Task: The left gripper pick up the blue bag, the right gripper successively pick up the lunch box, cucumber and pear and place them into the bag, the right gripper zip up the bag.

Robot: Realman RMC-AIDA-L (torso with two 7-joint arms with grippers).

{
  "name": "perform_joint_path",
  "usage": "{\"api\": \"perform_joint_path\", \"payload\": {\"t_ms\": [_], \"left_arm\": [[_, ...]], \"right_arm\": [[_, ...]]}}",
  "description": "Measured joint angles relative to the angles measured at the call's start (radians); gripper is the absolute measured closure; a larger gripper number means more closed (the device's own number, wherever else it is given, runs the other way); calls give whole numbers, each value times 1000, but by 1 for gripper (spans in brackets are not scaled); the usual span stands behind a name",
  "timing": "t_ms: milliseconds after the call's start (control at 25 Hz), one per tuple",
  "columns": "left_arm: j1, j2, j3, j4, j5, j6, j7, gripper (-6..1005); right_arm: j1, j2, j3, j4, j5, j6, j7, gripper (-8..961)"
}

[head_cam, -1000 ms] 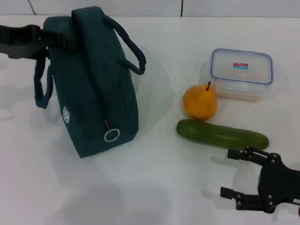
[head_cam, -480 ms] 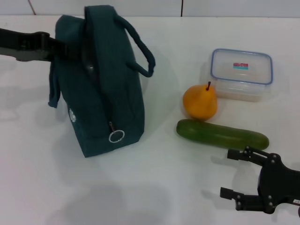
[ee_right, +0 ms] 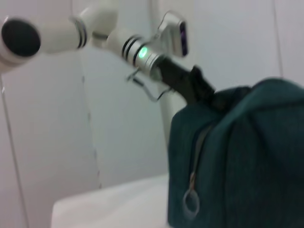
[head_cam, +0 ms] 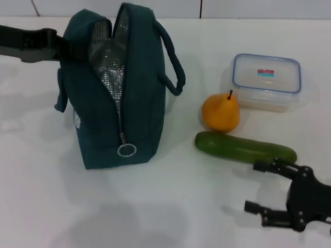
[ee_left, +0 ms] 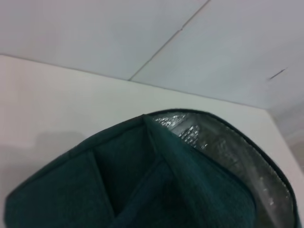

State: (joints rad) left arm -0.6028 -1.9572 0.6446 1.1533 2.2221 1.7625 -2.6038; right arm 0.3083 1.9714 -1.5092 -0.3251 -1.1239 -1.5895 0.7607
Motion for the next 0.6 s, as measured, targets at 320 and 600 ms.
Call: {"api": "perform_joint_path", "payload": {"t_ms": [320, 600], "left_arm": [[10, -1, 0, 5, -103, 29, -24, 955], [9, -16, 0, -1, -112, 32, -14, 955]], "right_arm": [[-23, 36, 407, 168, 36, -215, 233, 84], [-26, 36, 607, 280, 118, -131, 554, 84]]}}
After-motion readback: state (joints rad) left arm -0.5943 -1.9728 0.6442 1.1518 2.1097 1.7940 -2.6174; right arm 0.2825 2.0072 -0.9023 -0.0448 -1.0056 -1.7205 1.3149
